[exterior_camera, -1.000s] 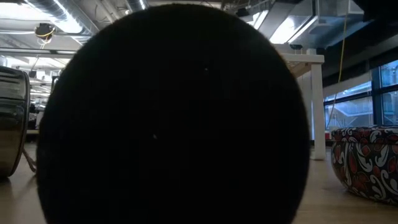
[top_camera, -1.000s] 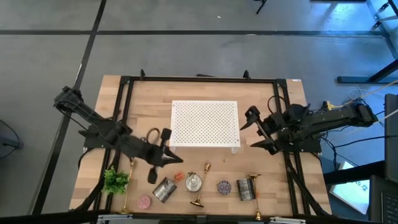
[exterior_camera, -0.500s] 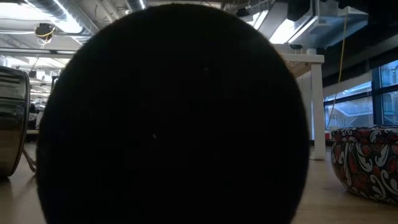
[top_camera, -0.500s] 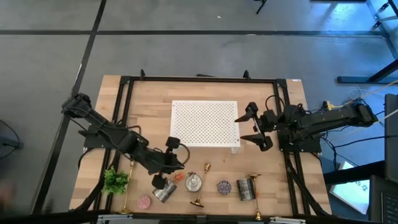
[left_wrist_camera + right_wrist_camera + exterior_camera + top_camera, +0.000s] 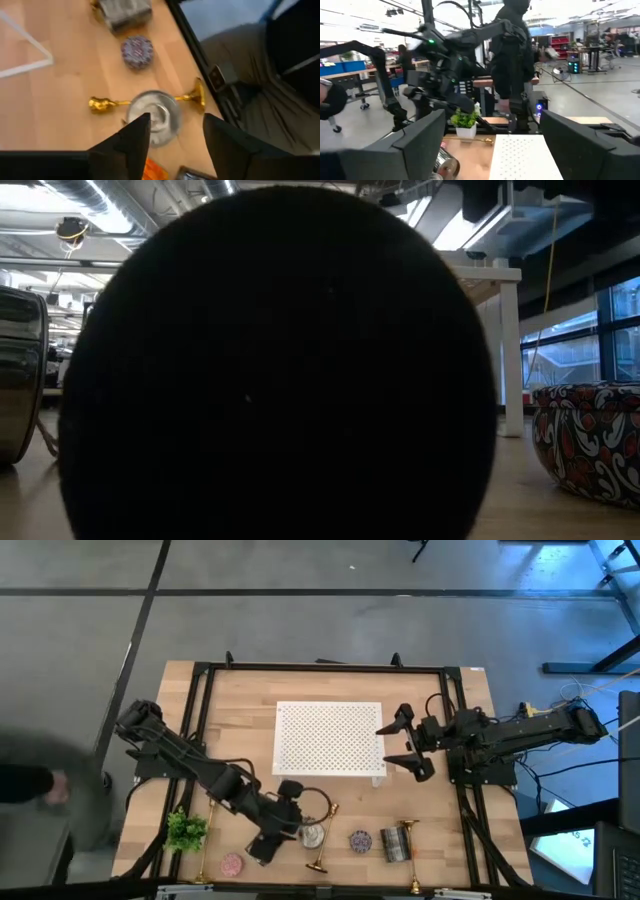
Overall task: Pick & Place candle stick holders
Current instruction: Put the middle big silver scented candle on the shelf
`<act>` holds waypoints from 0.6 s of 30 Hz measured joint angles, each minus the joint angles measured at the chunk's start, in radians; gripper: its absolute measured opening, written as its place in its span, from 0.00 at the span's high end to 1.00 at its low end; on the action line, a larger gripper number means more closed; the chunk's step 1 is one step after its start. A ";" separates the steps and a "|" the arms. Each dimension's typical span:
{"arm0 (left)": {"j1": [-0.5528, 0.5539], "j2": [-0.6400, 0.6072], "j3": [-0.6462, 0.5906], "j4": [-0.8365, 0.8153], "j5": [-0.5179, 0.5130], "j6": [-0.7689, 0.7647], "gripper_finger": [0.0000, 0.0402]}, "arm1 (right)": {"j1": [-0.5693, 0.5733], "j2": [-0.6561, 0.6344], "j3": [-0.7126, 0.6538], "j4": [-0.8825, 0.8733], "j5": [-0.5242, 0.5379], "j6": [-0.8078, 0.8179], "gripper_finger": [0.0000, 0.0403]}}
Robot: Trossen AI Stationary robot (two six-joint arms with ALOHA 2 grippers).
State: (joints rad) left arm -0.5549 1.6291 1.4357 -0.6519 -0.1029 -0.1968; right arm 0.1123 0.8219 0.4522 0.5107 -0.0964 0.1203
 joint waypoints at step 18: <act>-0.006 0.074 0.101 -0.183 -0.112 0.101 0.37 | 0.001 0.000 0.000 -0.084 0.022 0.032 0.19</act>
State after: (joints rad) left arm -0.5604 1.7031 1.5367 -0.8348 -0.2150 -0.0961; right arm 0.1131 0.8219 0.4519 0.4272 -0.0740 0.1525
